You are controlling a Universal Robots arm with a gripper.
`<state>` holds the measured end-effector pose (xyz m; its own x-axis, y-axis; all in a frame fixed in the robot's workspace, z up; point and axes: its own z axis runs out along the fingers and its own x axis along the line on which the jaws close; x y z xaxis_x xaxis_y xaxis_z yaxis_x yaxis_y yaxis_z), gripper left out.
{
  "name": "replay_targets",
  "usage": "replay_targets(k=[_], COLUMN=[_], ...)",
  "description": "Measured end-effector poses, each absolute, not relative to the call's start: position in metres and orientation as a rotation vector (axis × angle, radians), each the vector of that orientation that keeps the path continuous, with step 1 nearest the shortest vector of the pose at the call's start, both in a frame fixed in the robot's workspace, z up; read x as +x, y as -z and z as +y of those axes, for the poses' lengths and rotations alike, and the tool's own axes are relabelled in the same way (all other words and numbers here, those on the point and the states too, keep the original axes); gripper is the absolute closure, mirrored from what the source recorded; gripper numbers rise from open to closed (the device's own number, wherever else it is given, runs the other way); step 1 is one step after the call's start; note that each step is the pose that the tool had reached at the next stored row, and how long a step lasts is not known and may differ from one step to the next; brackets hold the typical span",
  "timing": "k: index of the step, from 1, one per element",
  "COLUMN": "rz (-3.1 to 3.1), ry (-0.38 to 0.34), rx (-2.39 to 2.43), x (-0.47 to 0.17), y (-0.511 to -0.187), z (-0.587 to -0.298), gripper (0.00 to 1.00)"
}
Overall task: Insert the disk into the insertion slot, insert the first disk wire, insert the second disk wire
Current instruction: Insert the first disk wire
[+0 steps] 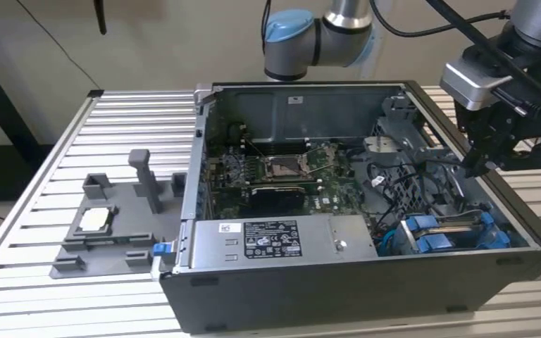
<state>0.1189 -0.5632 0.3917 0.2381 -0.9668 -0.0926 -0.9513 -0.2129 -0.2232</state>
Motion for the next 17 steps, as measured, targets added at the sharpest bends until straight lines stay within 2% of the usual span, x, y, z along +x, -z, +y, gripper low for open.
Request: replay_targets(k=[17], rz=[1.856], ry=[0.146], rx=[-2.361], x=[0.1222], y=[-0.3898], z=[-0.5629], gripper=[0.81])
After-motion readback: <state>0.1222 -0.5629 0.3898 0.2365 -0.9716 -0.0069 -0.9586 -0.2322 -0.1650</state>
